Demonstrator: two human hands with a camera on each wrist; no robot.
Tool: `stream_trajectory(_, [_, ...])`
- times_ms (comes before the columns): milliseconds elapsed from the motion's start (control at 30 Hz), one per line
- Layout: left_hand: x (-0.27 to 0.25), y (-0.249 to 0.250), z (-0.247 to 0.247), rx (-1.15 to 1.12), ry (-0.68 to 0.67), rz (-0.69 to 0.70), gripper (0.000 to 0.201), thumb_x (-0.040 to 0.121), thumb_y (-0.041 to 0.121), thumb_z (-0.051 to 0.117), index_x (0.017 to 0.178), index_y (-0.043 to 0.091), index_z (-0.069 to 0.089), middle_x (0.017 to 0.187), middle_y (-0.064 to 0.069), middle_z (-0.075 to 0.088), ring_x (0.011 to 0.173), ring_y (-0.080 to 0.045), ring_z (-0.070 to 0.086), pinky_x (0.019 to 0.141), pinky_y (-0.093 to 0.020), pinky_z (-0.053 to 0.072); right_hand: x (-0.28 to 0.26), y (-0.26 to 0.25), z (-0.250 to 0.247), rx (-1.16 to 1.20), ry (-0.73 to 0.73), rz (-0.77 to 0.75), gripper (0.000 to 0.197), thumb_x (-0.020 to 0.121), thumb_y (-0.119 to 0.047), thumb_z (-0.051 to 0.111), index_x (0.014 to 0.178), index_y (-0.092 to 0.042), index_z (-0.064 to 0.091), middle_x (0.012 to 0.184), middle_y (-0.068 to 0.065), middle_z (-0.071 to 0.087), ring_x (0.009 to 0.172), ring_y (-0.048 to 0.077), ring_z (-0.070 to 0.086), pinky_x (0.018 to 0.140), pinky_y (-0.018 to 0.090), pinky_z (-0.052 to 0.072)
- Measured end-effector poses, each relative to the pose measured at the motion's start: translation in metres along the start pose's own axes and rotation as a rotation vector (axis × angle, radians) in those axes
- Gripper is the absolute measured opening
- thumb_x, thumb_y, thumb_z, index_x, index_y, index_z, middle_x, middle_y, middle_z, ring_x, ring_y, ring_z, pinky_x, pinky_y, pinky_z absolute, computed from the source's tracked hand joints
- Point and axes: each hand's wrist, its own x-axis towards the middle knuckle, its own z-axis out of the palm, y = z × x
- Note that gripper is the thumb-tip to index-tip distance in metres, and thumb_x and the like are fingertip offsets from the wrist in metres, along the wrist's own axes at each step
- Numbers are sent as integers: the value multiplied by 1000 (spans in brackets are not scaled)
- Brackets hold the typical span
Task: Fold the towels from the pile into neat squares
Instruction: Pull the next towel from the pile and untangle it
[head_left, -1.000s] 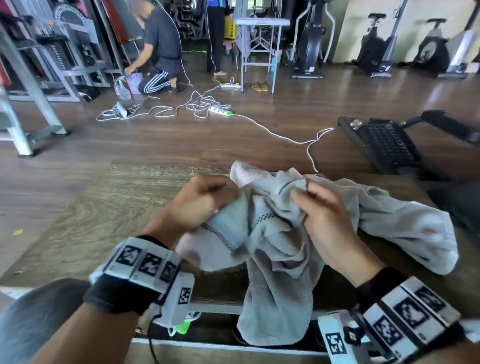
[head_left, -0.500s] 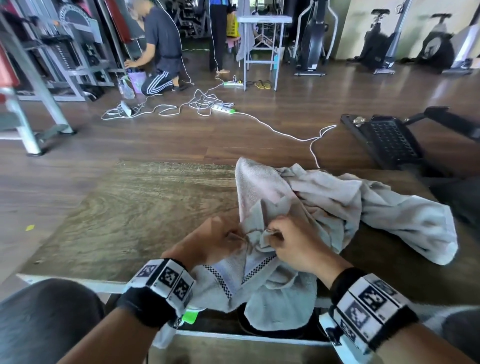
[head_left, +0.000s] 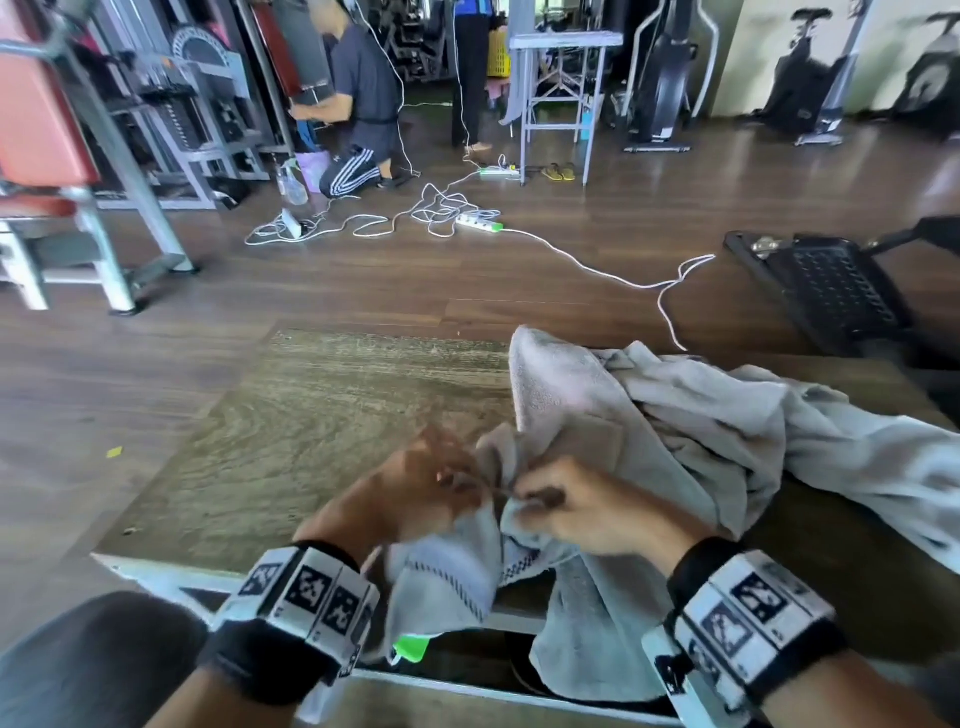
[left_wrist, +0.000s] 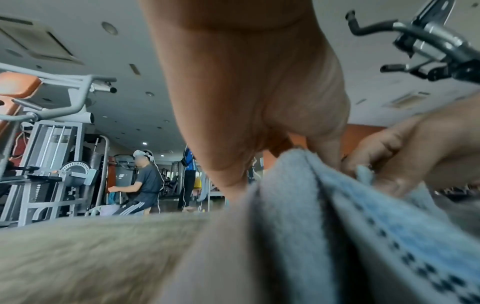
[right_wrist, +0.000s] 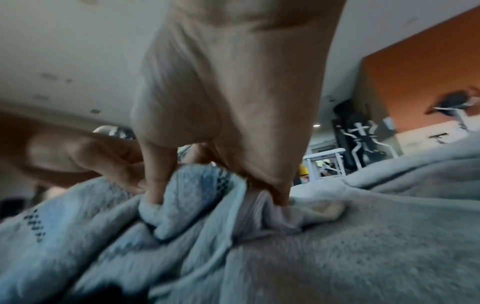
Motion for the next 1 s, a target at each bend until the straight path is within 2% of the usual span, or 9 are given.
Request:
stream_trajectory(67, [-3, -8, 10, 18, -139, -18, 8, 89, 32, 67, 97, 29, 67, 112, 14, 52, 98, -4, 57, 77, -21, 46, 10, 4, 15, -214, 51, -64, 28, 93, -29, 63, 66, -22, 60, 74, -5, 61, 68, 12, 57, 61, 25, 41])
stream_trajectory(133, [-6, -9, 16, -51, -184, -40, 9, 92, 30, 64, 91, 21, 64, 91, 7, 61, 69, 0, 56, 60, -23, 50, 13, 1, 20, -311, 146, -75, 30, 91, -23, 59, 62, -21, 55, 71, -7, 59, 63, 10, 53, 55, 21, 33])
stream_trajectory(300, [-9, -5, -7, -110, -16, 64, 16, 88, 27, 69, 77, 15, 68, 74, -5, 64, 55, -8, 55, 53, -36, 49, 14, -16, 5, -218, 242, -31, 19, 92, -14, 60, 74, -17, 65, 84, -8, 69, 67, 7, 65, 54, 27, 51])
stream_trajectory(433, [34, 7, -83, 26, 250, 294, 14, 82, 18, 66, 90, 16, 78, 81, 6, 64, 68, 13, 57, 59, -1, 38, 53, -44, -56, -101, 492, -138, 27, 94, -19, 64, 67, -15, 60, 69, -5, 61, 61, 4, 55, 61, 28, 47])
stream_trajectory(500, [76, 10, -130, 95, 398, 308, 23, 78, 22, 61, 91, 17, 78, 81, 3, 64, 67, 8, 57, 59, -1, 35, 95, -61, -100, -119, 662, -215, 29, 87, -24, 61, 62, -11, 56, 61, 5, 56, 59, 13, 49, 60, 36, 43])
stream_trajectory(633, [134, -17, -202, 217, 650, 165, 13, 81, 31, 59, 81, 36, 71, 87, -9, 68, 77, -25, 65, 70, -22, 43, 155, -72, -170, -159, 916, -161, 22, 88, -23, 62, 79, -6, 72, 79, 15, 70, 75, 22, 62, 67, 37, 49])
stream_trajectory(767, [138, -48, -231, 152, 808, -95, 18, 84, 37, 61, 81, 23, 71, 81, -7, 67, 76, -30, 65, 67, -28, 46, 170, -56, -195, -2, 1012, -63, 14, 92, -17, 67, 97, -11, 80, 98, 9, 77, 92, 29, 70, 83, 40, 57])
stream_trajectory(900, [127, -77, -226, -55, 868, -266, 12, 90, 30, 65, 85, 22, 74, 71, -6, 69, 62, -25, 69, 69, -33, 58, 175, -41, -185, 142, 968, 29, 12, 94, -21, 67, 87, -19, 77, 76, 0, 70, 67, 14, 62, 69, 33, 55])
stream_trajectory(1000, [123, -89, -214, -419, 830, -358, 13, 91, 19, 67, 78, 17, 70, 75, -16, 73, 57, -30, 71, 66, -48, 62, 171, -44, -174, 370, 875, 103, 13, 98, -14, 63, 86, -17, 66, 82, 9, 71, 58, 12, 64, 59, 28, 55])
